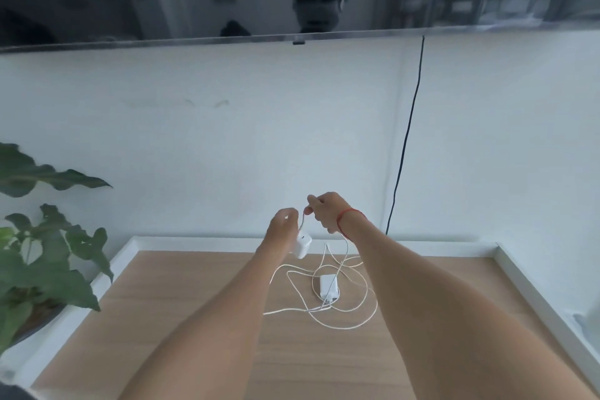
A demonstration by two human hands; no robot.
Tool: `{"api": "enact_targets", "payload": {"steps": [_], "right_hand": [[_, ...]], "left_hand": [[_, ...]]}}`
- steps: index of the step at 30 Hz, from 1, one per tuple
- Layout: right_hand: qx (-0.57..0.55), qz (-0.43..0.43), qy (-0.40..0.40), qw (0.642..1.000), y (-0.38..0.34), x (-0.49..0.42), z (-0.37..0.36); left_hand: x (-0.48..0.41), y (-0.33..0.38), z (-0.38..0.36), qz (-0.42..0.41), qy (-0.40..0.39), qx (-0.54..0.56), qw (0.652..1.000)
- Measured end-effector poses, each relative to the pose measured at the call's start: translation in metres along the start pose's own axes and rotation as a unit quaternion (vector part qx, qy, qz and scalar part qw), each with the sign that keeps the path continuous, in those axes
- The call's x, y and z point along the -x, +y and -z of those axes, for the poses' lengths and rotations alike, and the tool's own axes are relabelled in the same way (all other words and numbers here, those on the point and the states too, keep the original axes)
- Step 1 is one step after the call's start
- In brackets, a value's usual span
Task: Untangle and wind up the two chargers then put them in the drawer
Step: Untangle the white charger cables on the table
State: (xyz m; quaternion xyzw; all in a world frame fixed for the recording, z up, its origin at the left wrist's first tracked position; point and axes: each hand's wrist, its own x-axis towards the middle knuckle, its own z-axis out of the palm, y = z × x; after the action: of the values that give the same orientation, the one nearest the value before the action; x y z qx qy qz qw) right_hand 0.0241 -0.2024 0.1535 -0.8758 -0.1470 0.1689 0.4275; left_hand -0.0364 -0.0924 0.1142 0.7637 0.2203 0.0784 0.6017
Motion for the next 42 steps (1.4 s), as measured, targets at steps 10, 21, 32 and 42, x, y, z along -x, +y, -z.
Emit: {"api": "enact_targets", "payload": {"steps": [10, 21, 32, 42], "right_hand": [[0.009, 0.024, -0.007, 1.000, -0.010, 0.018, 0.005], [-0.001, 0.002, 0.029, 1.000, 0.024, 0.030, 0.061], [-0.314, 0.073, 0.056, 0.945, -0.072, 0.024, 0.057], [-0.441, 0.066, -0.014, 0.895, -0.085, 0.027, 0.055]], "left_hand": [[0.014, 0.004, 0.007, -0.012, 0.039, -0.006, 0.999], [0.014, 0.010, 0.076, -0.042, 0.189, 0.005, 0.981], [0.028, 0.027, 0.030, -0.095, 0.123, -0.059, 0.986], [0.025, 0.041, -0.007, -0.129, 0.016, -0.119, 0.984]]}}
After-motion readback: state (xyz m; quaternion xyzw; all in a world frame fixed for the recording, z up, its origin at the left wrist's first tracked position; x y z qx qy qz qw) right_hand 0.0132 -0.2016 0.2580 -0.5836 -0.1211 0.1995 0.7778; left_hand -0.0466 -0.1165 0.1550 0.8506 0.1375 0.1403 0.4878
